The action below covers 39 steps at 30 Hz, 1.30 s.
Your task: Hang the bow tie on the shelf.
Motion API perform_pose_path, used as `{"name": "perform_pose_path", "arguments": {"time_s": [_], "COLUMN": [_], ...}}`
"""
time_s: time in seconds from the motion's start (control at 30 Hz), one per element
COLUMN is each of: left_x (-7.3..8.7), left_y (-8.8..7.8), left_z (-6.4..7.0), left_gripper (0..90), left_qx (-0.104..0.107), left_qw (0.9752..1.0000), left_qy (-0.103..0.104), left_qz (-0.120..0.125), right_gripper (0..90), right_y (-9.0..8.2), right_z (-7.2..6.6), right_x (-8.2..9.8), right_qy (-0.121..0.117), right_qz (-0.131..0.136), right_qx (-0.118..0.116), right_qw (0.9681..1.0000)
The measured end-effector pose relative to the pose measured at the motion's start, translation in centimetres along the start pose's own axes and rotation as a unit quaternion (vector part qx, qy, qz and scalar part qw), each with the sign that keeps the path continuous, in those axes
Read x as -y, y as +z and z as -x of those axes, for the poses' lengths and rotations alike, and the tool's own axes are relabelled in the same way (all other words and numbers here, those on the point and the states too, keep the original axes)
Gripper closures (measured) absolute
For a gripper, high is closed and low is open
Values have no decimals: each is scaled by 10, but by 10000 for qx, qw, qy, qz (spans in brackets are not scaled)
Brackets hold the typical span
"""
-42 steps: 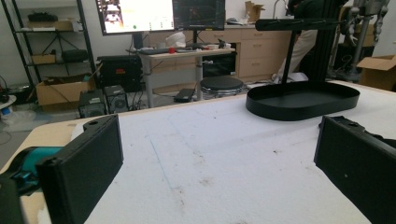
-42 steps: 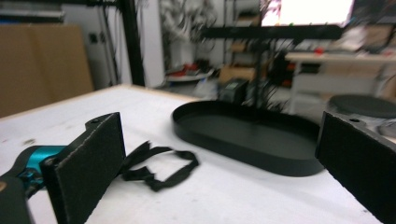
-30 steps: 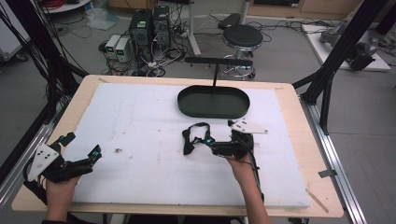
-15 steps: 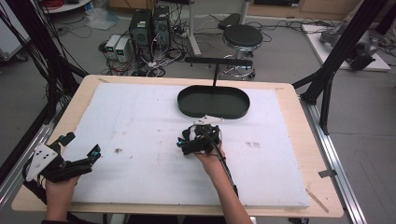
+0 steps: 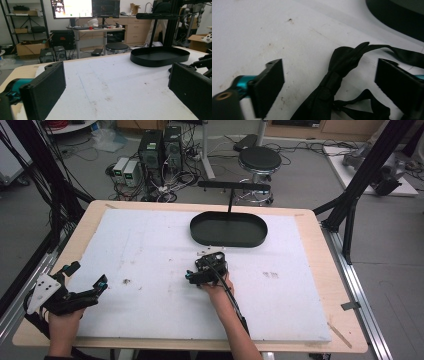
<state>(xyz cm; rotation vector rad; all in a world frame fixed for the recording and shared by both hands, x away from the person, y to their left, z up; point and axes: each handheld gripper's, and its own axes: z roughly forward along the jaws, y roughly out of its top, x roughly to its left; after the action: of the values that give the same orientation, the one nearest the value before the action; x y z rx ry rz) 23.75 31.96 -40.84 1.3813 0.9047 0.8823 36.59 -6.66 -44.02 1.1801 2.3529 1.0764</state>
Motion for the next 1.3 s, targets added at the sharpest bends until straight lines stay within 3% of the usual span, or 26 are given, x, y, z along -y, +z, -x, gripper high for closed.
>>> {"name": "perform_pose_path", "arguments": {"time_s": [0.1, 0.23, 0.27, 0.3, 0.37, 0.5, 0.63, 0.7, 0.83, 0.93, 1.1, 1.17, 1.3], "left_x": [0, 0, 0, 0, 0, 1, 0, 1, 1, 0, 1, 1, 1], "left_y": [0, 0, 0, 0, 0, 2, 1, 1, 1, 1, 1, 1, 2], "left_z": [0, 0, 0, 0, 1, 2, 2, 2, 2, 2, 2, 2, 2], "left_gripper": [17, 17, 17, 17, 17, 17, 17, 17, 17, 17, 17, 17, 17], "left_qx": [13, 16, 17, 20, 30, 52, 64, 64, 62, 53, 49, 51, 49], "left_qw": [10000, 10000, 10000, 10000, 10000, 10000, 10000, 10000, 10000, 10000, 10000, 10000, 10000], "left_qy": [8, 3, 9, 4, -4, 17, 21, 14, 19, 27, 31, 35, 46], "left_qz": [12, 9, 6, 8, 13, -22, -8, -1, 6, 13, 6, 3, -8], "right_gripper": [203, 335, 437, 437, 565, 704, 742, 747, 747, 747, 747, 746, 745], "right_y": [2, 3, 3, 3, 2, 1, -1, -6, -15, -26, -44, -56, -68], "right_z": [-1, -3, -3, -3, -4, -8, -13, -16, -17, -15, -4, 3, 9], "right_x": [0, 0, 1, 1, 0, 0, -1, -2, -5, -8, -13, -21, -28], "right_qy": [-39, -88, -130, -130, -321, -512, -727, -899, -1023, -1170, -1030, -1021, -1011], "right_qz": [-65, -145, -197, -197, -221, -255, -252, -99, 204, 570, 1075, 1279, 1464], "right_qx": [-9, 27, 58, 58, 106, -21, 68, 175, 303, 484, 482, 521, 627], "right_qw": [10000, 9999, 9997, 9997, 9992, 9984, 9970, 9957, 9941, 9903, 9877, 9851, 9820]}}
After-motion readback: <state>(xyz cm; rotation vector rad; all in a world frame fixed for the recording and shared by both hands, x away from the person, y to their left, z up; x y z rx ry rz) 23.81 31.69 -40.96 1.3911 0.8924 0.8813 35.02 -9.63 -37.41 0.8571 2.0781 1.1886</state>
